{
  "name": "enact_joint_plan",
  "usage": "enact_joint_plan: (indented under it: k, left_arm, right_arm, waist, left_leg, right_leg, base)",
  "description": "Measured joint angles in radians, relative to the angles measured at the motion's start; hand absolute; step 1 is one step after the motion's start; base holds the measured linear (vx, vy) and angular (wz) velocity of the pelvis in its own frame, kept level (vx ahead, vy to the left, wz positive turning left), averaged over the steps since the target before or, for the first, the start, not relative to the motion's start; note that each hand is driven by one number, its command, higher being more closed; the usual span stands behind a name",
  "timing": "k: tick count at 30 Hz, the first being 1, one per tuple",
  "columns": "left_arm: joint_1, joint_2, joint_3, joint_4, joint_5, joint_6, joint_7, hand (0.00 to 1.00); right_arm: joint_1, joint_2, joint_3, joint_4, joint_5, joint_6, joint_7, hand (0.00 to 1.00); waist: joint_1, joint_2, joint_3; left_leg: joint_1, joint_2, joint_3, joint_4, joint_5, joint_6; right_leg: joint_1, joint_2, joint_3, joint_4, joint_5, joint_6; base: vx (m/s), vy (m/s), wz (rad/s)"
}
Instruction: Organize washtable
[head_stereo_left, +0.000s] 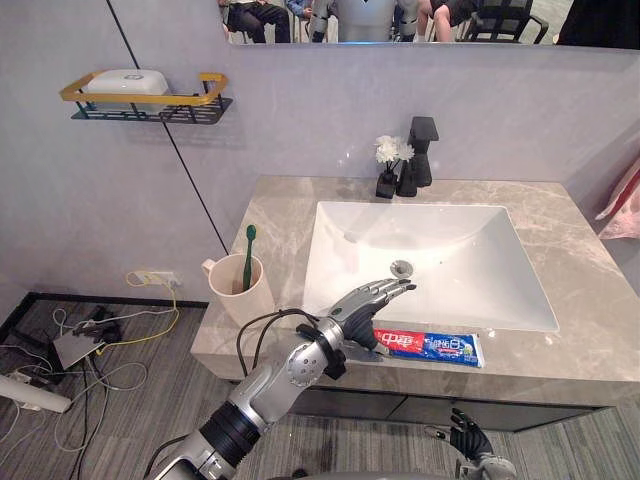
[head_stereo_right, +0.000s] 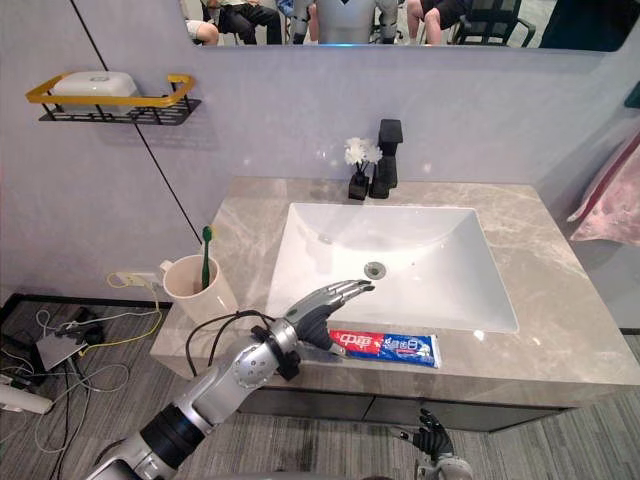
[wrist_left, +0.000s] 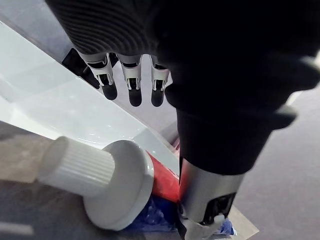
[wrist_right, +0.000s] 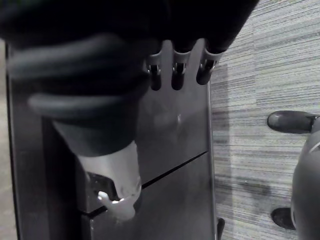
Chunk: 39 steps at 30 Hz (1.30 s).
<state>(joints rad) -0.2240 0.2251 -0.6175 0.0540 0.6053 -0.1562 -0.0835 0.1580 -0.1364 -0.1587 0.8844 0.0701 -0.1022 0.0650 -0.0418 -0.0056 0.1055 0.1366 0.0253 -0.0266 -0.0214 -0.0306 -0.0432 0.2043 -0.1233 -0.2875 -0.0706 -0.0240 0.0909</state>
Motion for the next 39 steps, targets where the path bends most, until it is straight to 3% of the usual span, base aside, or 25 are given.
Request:
enact_joint_plan:
  k: [15, 16, 39]
  left_arm:
    - [0.009, -0.021, 0.012, 0.028, 0.079, -0.003, 0.004, 0.0]
    - [0.009, -0.025, 0.02, 0.034, 0.08, -0.003, 0.004, 1.0]
    - [0.066, -0.042, 0.08, 0.033, 0.109, 0.016, 0.021, 1.0]
  right_arm:
    - [-0.011, 0.003, 0.0, 0.0, 0.0, 0.0, -0.001, 0.0]
    - [-0.013, 0.003, 0.001, 0.0, 0.0, 0.0, -0.001, 0.0]
    - [0.004, 0.005, 0.001, -0.007, 0.022, 0.001, 0.0, 0.0]
  waist:
    - [-0.001, 0.002, 0.012]
    - [-0.001, 0.004, 0.013]
    - [-0.005, 0.025, 0.011]
  left_leg:
    - [0.009, 0.004, 0.008, -0.008, -0.001, -0.001]
    - [0.01, 0.004, 0.009, -0.007, -0.001, -0.001]
    - [0.022, 0.015, 0.034, -0.003, -0.005, -0.006]
  right_leg:
    - [0.002, 0.003, 0.011, -0.001, 0.0, 0.0]
    - [0.002, 0.003, 0.012, 0.0, 0.0, 0.0]
    - [-0.002, 0.011, 0.046, 0.01, -0.002, -0.002]
  base:
    - [-0.01, 0.0, -0.01]
    - [-0.06, -0.001, -0.02]
    - [-0.02, -0.002, -0.03]
